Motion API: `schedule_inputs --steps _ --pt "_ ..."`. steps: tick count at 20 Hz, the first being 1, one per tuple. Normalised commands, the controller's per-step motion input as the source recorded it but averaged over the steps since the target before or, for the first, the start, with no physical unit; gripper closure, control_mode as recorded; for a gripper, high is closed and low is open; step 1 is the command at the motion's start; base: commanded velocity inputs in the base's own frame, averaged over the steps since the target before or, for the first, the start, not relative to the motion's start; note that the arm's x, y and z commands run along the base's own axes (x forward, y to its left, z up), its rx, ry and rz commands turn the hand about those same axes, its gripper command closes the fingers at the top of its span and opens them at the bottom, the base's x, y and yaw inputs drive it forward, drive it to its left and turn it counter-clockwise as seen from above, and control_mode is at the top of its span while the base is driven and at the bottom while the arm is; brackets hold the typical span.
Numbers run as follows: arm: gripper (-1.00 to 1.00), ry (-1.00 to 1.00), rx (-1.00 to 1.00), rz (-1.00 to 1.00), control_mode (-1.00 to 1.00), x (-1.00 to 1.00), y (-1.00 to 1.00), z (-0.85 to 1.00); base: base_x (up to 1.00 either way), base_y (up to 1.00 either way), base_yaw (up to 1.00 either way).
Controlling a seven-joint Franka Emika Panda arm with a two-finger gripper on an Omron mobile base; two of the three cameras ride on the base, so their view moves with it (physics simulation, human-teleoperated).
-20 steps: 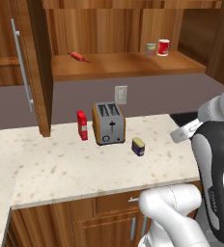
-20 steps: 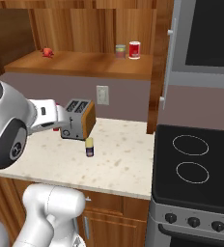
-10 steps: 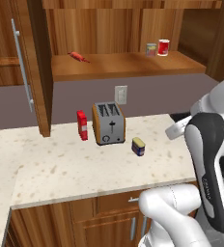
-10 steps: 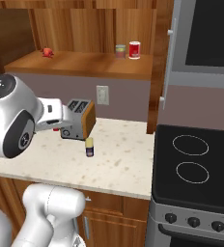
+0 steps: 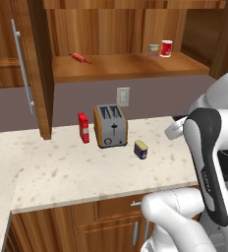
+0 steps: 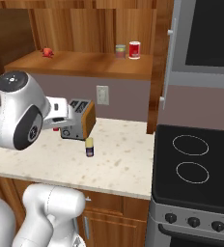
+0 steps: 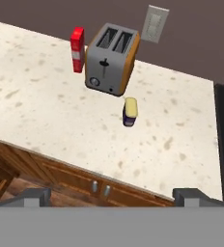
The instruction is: Pick the cans from the counter and place them in their designated side in the cabinet.
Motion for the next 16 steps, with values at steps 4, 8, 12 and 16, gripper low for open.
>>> schedule_inputs --steps 4,8,12,16 --pt "-1.00 0.00 0.00 0.00 -1.00 0.28 0.00 -0.19 0.00 0.00 0.00" --pt "-1.00 0.00 0.00 0.00 -1.00 0.30 0.00 -0.16 0.00 0.00 0.00" --pt "-1.00 0.00 0.00 0.00 -1.00 0.27 0.00 -0.10 0.00 0.00 0.00" --pt "-1.00 0.00 0.00 0.00 -1.00 0.19 0.00 -0.07 0.00 0.00 0.00"
